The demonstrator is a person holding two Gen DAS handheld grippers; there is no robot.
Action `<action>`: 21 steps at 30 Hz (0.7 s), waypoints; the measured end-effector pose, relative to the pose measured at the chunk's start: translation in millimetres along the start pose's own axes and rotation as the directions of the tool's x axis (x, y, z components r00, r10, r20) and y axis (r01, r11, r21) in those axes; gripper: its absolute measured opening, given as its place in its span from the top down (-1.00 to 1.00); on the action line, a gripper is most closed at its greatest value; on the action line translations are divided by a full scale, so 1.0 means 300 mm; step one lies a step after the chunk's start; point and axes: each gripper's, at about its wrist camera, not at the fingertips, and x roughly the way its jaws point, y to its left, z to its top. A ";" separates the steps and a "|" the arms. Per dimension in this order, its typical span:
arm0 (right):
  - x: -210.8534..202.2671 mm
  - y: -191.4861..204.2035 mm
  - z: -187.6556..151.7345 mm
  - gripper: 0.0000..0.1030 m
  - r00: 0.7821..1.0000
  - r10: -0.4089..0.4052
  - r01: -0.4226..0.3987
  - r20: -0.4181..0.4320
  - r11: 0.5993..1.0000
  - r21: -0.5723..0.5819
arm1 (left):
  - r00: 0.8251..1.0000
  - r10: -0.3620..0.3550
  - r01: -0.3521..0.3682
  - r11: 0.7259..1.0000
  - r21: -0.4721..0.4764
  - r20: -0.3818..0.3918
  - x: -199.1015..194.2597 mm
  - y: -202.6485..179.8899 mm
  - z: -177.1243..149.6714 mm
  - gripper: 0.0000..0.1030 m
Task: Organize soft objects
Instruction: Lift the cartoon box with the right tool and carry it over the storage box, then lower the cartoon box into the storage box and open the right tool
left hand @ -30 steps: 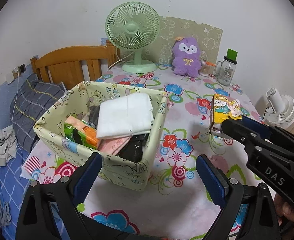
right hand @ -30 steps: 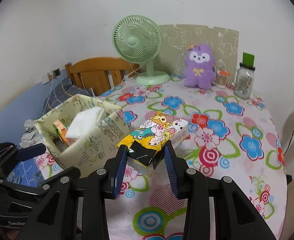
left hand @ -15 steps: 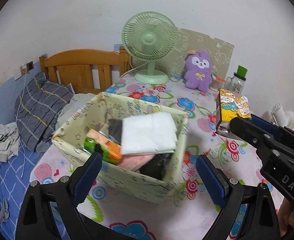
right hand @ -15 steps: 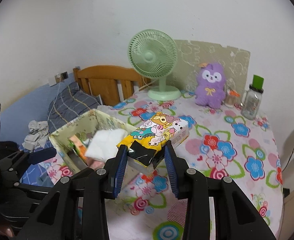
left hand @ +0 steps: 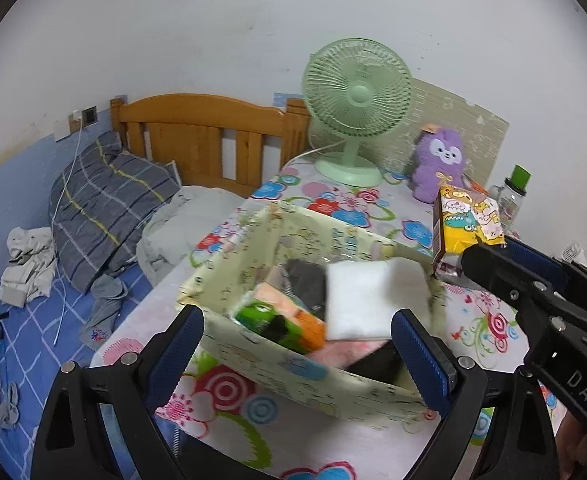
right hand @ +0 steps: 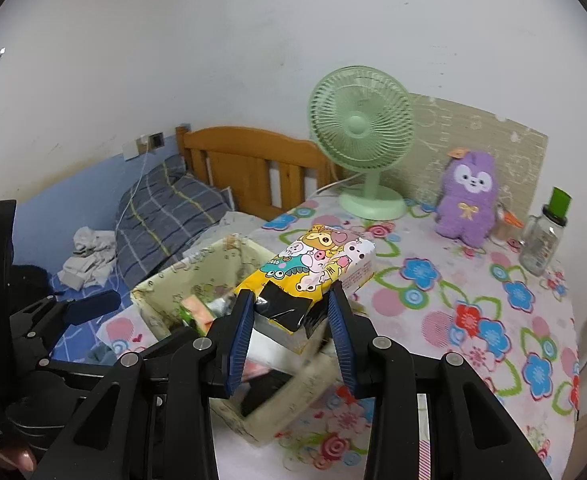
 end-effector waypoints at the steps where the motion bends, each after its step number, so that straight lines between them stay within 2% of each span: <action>1: 0.010 0.010 0.003 0.22 1.000 0.005 -0.005 -0.004 1.000 -0.004 | 1.000 0.003 -0.003 1.000 -0.004 0.001 0.003 0.010 0.003 -0.86; 13: 0.133 0.062 0.023 0.13 0.996 0.072 -0.072 -0.047 0.997 0.008 | 0.999 0.042 -0.042 0.999 -0.023 -0.016 0.051 0.101 0.016 -0.86; 16: 0.138 0.074 0.027 -0.04 0.997 0.069 -0.069 -0.042 0.998 -0.004 | 0.999 0.044 -0.044 0.999 -0.025 -0.021 0.059 0.110 0.019 -0.86; 21: 0.134 0.076 0.027 -0.08 0.997 0.071 -0.071 -0.038 0.997 -0.005 | 0.999 0.043 -0.043 0.999 -0.023 -0.020 0.061 0.112 0.021 -0.86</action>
